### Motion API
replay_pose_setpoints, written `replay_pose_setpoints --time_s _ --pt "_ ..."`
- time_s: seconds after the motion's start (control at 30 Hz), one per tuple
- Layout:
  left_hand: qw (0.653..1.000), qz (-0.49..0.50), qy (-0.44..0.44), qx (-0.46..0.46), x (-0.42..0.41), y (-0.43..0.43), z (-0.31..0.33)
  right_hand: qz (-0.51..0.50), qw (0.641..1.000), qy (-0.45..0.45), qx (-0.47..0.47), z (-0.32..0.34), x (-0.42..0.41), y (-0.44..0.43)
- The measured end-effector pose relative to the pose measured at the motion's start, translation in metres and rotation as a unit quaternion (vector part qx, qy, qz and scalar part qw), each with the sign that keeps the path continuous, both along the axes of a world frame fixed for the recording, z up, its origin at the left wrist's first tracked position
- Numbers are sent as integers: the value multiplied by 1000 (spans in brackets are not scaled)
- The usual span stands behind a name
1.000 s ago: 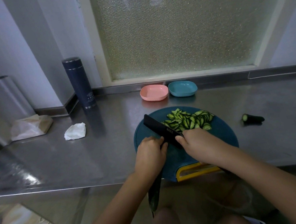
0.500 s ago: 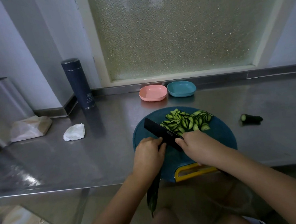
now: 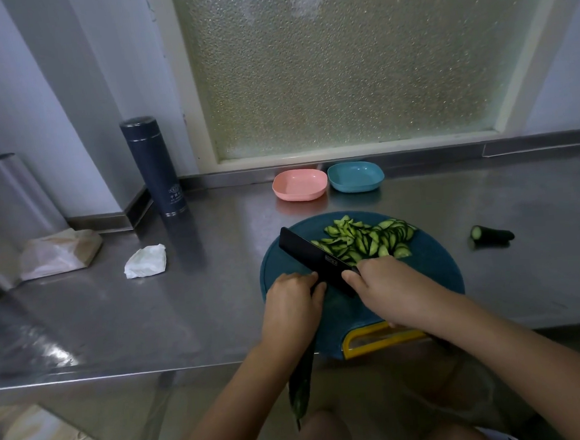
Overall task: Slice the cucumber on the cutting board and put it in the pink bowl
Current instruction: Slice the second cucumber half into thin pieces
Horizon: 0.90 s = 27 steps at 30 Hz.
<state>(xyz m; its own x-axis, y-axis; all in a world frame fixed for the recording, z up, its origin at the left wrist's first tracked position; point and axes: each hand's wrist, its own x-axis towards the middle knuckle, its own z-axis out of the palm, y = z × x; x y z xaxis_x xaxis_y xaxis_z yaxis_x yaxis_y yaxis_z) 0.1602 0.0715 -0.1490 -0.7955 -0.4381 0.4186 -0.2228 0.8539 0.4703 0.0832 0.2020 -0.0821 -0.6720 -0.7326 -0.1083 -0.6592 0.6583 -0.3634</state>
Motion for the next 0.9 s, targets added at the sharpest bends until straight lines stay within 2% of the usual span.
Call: replay_pose_setpoints --time_s 0.13,0.37,0.73,0.9 --pt "1000 -3 7 -12 -1 -1 -2 8 1000 -10 7 -6 -3 -7" --pt "1000 -24 2 -14 3 -3 -3 -5 1000 22 2 -16 -5 -7" --pt "1000 -9 13 9 5 1 0 -6 1000 -25 -7 1 0 4" --pt "1000 -9 15 1 6 2 2 7 1000 22 -10 -2 2 3"
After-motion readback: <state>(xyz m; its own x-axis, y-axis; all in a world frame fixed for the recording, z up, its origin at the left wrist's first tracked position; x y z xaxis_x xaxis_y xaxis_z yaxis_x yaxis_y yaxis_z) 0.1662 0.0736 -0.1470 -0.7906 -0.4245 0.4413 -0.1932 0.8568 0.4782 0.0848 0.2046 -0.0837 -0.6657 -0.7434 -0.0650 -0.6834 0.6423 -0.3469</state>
